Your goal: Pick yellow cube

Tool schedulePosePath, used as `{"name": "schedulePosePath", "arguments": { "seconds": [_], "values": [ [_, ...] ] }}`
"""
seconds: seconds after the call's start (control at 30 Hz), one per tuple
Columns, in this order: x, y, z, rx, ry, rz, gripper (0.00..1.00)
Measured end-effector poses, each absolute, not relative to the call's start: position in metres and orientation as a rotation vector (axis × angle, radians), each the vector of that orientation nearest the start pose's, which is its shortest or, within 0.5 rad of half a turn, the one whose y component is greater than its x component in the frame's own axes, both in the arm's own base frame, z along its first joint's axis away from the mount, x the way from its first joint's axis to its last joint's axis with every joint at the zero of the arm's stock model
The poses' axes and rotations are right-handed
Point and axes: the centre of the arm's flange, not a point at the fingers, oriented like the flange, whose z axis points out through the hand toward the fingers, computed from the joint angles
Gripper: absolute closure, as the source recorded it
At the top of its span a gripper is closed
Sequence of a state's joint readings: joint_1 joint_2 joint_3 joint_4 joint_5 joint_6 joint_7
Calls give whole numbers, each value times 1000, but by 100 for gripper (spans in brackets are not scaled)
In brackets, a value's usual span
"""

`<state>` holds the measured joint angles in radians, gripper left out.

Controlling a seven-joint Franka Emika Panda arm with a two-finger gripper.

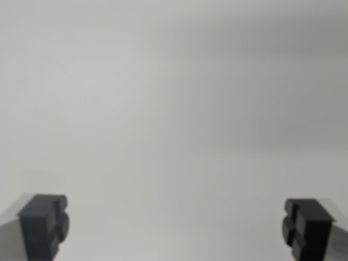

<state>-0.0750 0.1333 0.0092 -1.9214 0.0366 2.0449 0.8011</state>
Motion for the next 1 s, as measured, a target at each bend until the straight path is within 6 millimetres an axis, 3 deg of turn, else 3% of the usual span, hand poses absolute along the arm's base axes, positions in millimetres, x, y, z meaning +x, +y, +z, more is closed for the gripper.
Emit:
{"name": "schedulePosePath", "arguments": {
  "seconds": [0.3, 1.0],
  "values": [
    [583, -32, 416, -2811, 1340, 34, 0],
    [540, 21, 367, -2802, 1370, 28, 0]
  ]
}}
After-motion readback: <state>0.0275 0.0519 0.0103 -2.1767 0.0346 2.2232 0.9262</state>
